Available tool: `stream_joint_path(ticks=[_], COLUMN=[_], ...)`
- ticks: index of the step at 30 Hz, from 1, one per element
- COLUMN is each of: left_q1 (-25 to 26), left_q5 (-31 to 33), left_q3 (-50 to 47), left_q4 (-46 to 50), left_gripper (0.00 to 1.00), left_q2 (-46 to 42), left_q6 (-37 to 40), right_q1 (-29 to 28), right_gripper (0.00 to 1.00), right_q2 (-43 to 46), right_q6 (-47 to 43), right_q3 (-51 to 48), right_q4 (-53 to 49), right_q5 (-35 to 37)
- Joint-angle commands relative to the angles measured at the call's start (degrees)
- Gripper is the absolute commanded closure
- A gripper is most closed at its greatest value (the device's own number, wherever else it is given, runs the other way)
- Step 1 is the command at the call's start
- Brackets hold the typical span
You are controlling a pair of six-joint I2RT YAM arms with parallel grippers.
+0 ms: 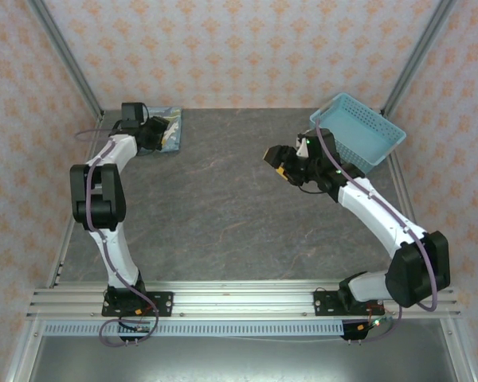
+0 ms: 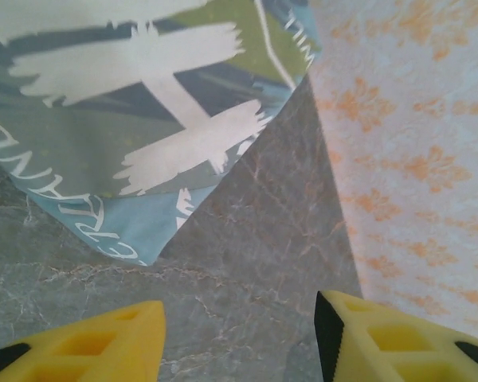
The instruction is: Fold and stack the t-shirts
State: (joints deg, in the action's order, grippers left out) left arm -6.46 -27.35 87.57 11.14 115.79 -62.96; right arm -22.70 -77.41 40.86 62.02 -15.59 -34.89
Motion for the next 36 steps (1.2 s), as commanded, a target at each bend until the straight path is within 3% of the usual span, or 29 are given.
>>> stream_joint_path(ticks=[1, 2, 3, 4, 5, 6, 9, 12, 15, 19, 22, 25, 28, 32, 36], left_q1=[0.1, 0.7, 1.1, 1.7, 2.0, 2.1, 3.2, 6.7, 10.9, 19.2, 19.4, 19.5, 19.4, 17.8, 12.4], left_q5=[-0.3, 0.4, 1.1, 1.9, 2.6, 2.4, 8.0, 21.0, 36.3, 64.0, 64.5, 66.2, 60.7, 57.9, 52.0], left_q3=[3.6, 4.4, 4.6, 4.2, 3.0, 0.7, -8.8, -12.4, -14.1, -23.8, -38.5, -50.0, -59.6, -66.7, -65.7], left_q4=[3.2, 5.5, 7.6, 9.8, 12.0, 11.7, 11.6, 21.0, 31.4, 36.8, 20.3, 11.9, 1.5, -12.7, -23.4], left_gripper=[0.42, 0.37, 0.23, 0.00, 0.00, 0.00, 0.00, 0.00, 0.00, 0.00, 0.00, 0.00, 0.00, 0.00, 0.00], left_q2=[1.1, -0.2, -1.6, -3.8, -6.8, -10.2, -23.2, -34.8, -43.3, -57.3, -68.9, -75.8, -77.9, -73.0, -59.1], left_q6=[2.5, 4.7, 6.7, 9.2, 10.9, 11.5, 12.1, 14.4, 14.6, 10.7, 25.1, 37.4, 46.7, 50.4, 51.2], right_q1=[0.2, 0.2, 0.4, 0.8, 1.5, 2.1, 5.5, 6.8, 6.9, 7.2, 9.2, 9.9, 10.4, 14.2, 16.6], right_gripper=[0.33, 0.32, 0.32, 0.30, 0.08, 0.01, 0.01, 0.01, 0.01, 0.01, 0.01, 0.01, 0.01, 0.01, 0.01], right_q2=[1.8, 2.5, 3.4, 4.6, 5.9, 7.1, 10.6, 14.4, 16.7, 18.3, 25.1, 31.1, 31.0, 23.3, 12.9], right_q6=[-1.1, -1.7, -2.1, -2.2, -1.9, -1.0, 2.4, 1.6, -2.4, -2.5, -8.4, -16.2, -25.3, -29.7, -31.8], right_q3=[-0.7, -0.6, -0.6, -0.9, -1.5, -2.0, -3.8, -2.7, 2.5, 5.6, -6.6, -20.5, -29.1, -32.2, -35.2], right_q4=[0.0, -0.9, -1.9, -2.7, -2.9, -3.0, -2.9, -7.6, -18.0, -30.7, -18.4, -1.5, 11.0, 16.9, 30.3], right_q5=[0.6, 1.4, 2.4, 3.4, 4.5, 5.4, 6.7, 13.1, 23.9, 48.0, 54.7, 61.4, 65.5, 62.2, 57.1])
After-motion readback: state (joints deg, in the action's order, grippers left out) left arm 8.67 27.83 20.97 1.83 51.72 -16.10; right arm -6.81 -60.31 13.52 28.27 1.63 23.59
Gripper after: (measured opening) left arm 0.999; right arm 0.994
